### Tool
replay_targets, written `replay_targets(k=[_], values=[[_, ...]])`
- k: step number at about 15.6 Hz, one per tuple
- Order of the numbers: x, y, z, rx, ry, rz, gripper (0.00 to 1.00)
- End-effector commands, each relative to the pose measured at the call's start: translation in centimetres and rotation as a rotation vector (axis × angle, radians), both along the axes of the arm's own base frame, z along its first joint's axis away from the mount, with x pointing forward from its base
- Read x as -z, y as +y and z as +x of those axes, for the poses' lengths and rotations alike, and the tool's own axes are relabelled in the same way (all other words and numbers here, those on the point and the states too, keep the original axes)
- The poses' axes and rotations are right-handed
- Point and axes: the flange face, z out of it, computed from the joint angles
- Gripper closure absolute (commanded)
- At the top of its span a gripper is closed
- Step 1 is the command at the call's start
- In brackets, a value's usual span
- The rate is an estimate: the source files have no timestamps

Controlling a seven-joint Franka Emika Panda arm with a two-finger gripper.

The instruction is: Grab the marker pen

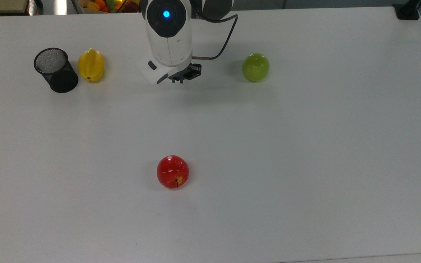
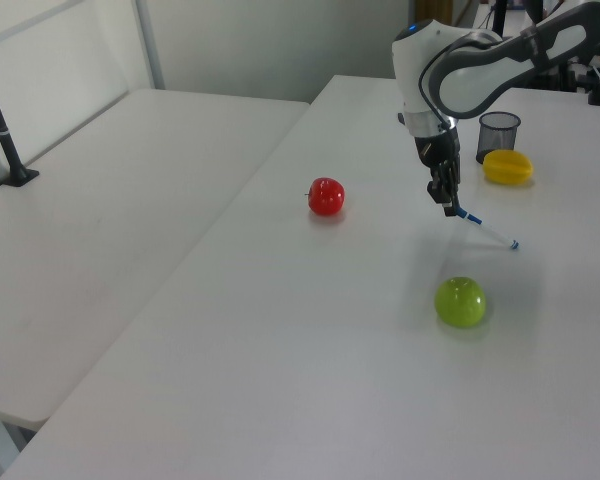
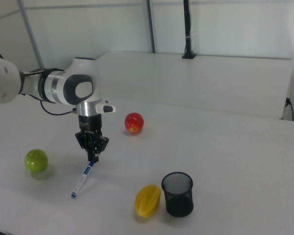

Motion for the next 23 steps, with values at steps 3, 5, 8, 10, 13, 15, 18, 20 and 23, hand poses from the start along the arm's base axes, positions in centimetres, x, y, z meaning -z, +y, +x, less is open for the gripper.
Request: replay_targets(k=[3, 5, 8, 10, 13, 15, 18, 20, 23], values=[[1.4, 1.1, -0.6, -0.007, -0.005, -0.029, 0.53], [1.5, 1.2, -0.6, -0.013, -0.004, -0.032, 0.40], [0.5, 1.2, -0.5, -0.014, -0.019, -0.032, 0.29], [-1.0, 0.8, -0.4, -0.003, -0.042, -0.033, 0.08], [-4.9, -0.9, -0.5, 0.026, -0.104, -0.024, 0.00], [-7.7, -2.3, -0.6, 0.053, -0.145, -0.018, 0.00], [-12.1, -4.8, -1.0, 0.147, -0.223, -0.019, 0.00], [-14.3, -7.3, -1.6, 0.176, -0.232, -0.011, 0.00], [-17.1, -9.3, -2.5, 0.170, -0.218, 0.004, 0.00]])
